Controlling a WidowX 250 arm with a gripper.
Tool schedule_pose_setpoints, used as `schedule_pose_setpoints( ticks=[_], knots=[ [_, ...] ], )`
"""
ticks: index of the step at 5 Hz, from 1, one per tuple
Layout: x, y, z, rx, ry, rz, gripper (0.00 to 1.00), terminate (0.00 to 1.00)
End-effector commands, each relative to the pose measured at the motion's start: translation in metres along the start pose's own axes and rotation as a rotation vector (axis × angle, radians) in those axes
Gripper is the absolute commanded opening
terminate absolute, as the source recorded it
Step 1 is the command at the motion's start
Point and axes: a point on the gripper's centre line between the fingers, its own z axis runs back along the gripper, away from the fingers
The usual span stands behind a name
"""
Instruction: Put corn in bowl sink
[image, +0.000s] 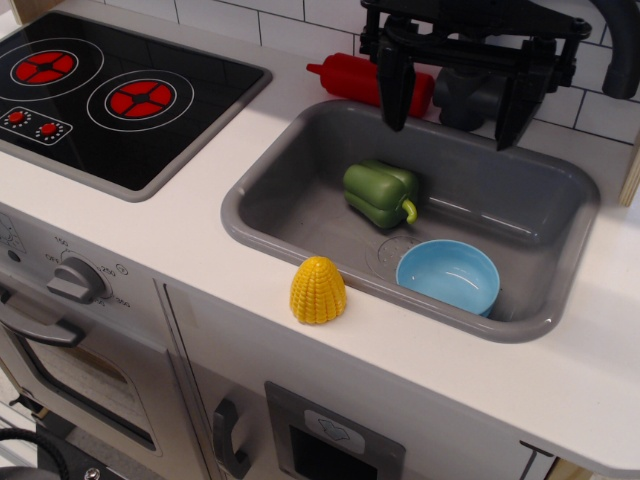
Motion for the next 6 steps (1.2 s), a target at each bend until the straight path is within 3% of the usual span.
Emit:
schedule_pose_setpoints(
  ticks=[1,2,3,6],
  knots=[
    [0.0,0.0,0.0,0.0,0.0,0.0,1.0,0.0],
    [-0.007,0.022,-0.002,-0.021,-0.047,-0.097,1.0,0.0],
    [-0.014,0.045,-0.016,0.001,-0.098,-0.137,1.0,0.0],
    [-0.036,0.06,-0.07,0.011,-0.132,-0.13,1.0,0.0]
  ],
)
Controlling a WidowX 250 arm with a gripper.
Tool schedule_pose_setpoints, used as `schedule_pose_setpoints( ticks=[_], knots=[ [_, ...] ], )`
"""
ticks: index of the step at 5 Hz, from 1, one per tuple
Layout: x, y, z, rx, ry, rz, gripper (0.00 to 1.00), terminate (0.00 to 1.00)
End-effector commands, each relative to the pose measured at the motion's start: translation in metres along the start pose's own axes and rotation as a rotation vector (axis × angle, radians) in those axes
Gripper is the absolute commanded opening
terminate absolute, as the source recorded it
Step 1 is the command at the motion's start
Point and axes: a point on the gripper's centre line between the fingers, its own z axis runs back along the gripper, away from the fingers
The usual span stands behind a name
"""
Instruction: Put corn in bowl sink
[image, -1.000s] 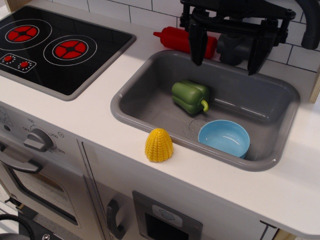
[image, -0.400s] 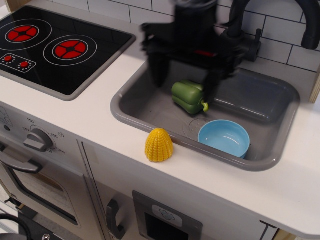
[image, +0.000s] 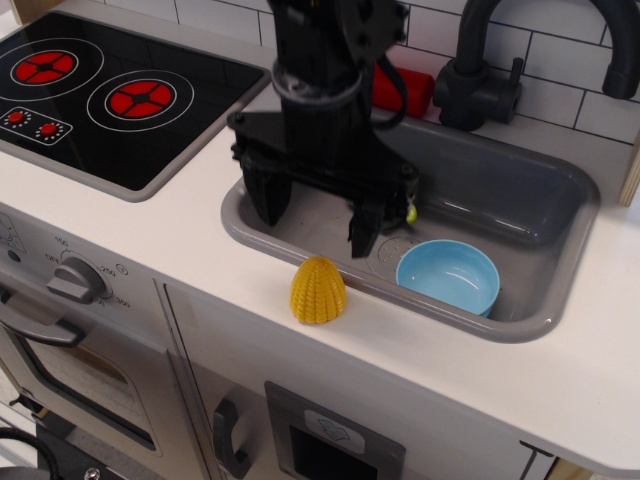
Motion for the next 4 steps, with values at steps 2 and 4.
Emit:
schedule_pose_setpoints(
  ticks=[2,4],
  knots=[
    [0.001,-0.002,-0.037,0.043,-0.053,0.012,1.0,0.0],
    [-0.003,-0.003,-0.047,0.021,0.0,0.072,1.0,0.0]
  ],
)
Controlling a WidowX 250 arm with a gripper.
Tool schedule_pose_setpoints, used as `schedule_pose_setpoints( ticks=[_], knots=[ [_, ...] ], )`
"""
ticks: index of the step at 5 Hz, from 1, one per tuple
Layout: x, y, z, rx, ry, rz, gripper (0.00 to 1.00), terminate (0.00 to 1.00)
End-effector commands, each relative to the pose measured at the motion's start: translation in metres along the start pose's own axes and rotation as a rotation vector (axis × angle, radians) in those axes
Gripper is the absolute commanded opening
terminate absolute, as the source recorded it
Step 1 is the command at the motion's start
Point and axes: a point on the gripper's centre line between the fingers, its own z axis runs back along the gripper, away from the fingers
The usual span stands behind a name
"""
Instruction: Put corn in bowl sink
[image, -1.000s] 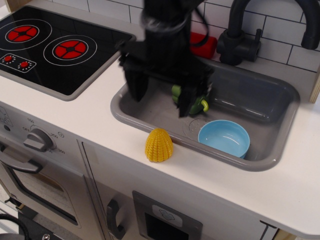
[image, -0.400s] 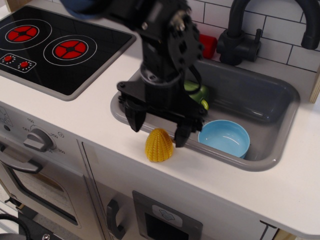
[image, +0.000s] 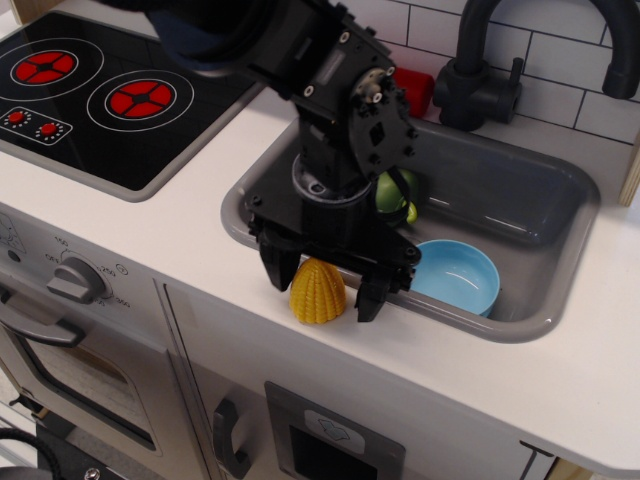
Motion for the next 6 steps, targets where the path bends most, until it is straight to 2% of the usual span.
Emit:
schedule_pose_setpoints(
  ticks=[1,2,3,4,5,6],
  knots=[
    [0.008,0.002,-0.002,-0.014,-0.024,0.074,1.0,0.0],
    [0.011,0.001,-0.003,-0.02,-0.018,0.078,0.0,0.0],
    [0.015,0.002,0.006,-0.035,-0.03,0.108,0.0,0.0],
    [0.026,-0.001,0.027,-0.051,-0.036,0.158,0.0,0.0],
    [0.044,-0.015,0.043,-0.066,-0.035,0.221,0.0,0.0],
    [0.06,-0.033,0.04,-0.068,-0.034,0.258,0.0,0.0]
  ],
)
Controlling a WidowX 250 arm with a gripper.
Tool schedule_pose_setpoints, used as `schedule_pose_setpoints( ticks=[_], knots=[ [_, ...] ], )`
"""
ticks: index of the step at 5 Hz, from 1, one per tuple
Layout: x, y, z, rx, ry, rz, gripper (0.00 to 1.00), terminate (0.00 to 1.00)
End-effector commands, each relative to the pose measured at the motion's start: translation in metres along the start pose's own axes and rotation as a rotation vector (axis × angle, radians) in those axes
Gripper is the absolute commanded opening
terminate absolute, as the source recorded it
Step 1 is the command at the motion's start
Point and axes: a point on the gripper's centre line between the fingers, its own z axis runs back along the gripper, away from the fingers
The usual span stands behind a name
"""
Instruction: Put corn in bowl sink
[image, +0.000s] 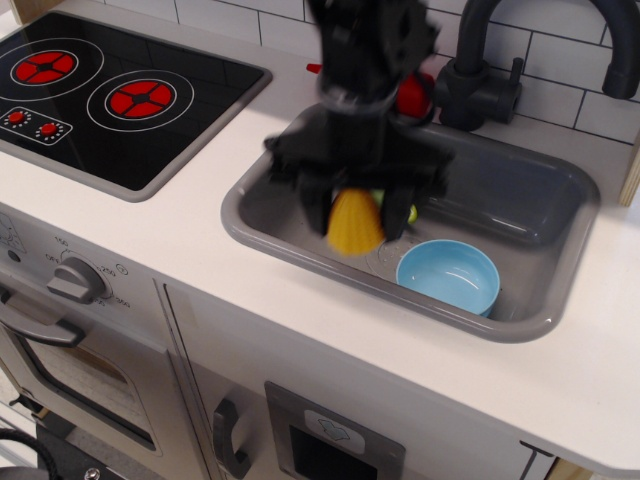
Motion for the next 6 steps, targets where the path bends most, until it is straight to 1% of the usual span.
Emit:
schedule_pose_setpoints(
  ticks=[1,2,3,4,6],
  knots=[
    [0.022,-0.044,-0.02,-0.002,-0.021,0.051,0.0,0.0],
    [0.025,-0.056,-0.035,-0.004,-0.021,0.078,0.0,0.0],
    [0.033,-0.063,-0.042,-0.039,-0.015,0.139,0.0,0.0],
    [0.034,-0.067,-0.045,-0.032,-0.012,0.189,1.0,0.0],
    [0.035,-0.067,-0.051,-0.011,0.002,0.228,1.0,0.0]
  ],
)
